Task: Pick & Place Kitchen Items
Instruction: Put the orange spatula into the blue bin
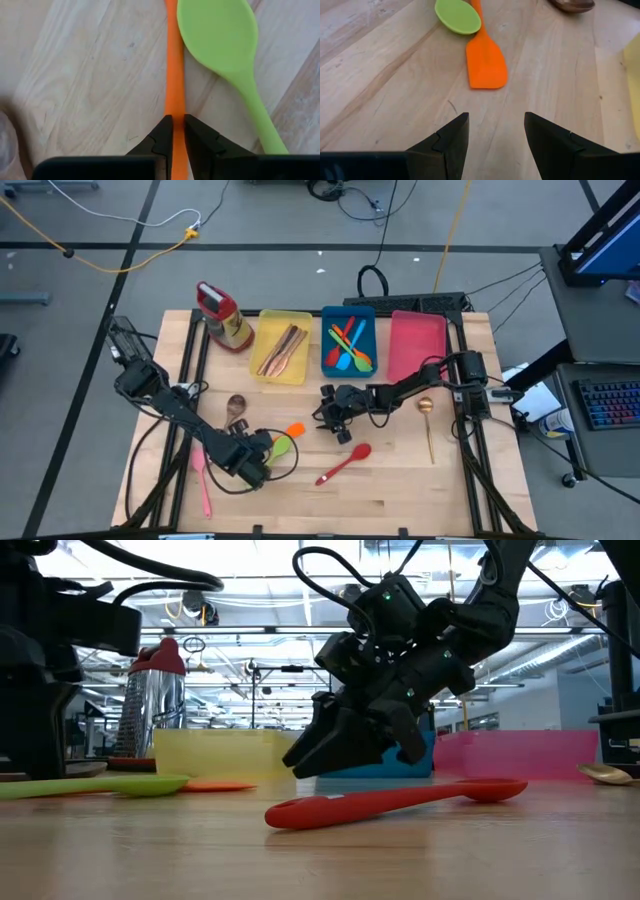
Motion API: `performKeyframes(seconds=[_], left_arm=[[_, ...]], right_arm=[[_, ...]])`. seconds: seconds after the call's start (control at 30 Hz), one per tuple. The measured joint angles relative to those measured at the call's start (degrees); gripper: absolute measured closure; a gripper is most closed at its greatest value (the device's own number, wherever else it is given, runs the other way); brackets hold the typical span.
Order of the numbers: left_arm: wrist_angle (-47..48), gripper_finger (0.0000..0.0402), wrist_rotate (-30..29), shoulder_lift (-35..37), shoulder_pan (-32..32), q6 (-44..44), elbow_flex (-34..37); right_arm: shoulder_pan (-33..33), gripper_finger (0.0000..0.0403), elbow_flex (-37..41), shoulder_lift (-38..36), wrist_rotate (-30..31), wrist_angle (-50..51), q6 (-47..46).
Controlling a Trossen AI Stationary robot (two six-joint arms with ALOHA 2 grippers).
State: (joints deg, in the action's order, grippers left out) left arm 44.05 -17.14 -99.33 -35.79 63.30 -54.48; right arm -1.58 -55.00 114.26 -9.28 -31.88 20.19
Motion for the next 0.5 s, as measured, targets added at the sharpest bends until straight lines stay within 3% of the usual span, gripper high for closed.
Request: performKeyframes(seconds=[0.33, 0.5], left_arm=[[4.1, 0.0268, 7.3, 0.0, 0.5, -1.0, 0.1], [5.2, 0.0241, 4.5, 0.0, -0.3, 1.9, 0.2]], right_arm=[[0.0, 0.0216, 0.0, 0.0, 0.0, 0.0, -2.3], [0.0, 0.0216, 0.0, 0.0, 0.0, 0.0, -6.1]])
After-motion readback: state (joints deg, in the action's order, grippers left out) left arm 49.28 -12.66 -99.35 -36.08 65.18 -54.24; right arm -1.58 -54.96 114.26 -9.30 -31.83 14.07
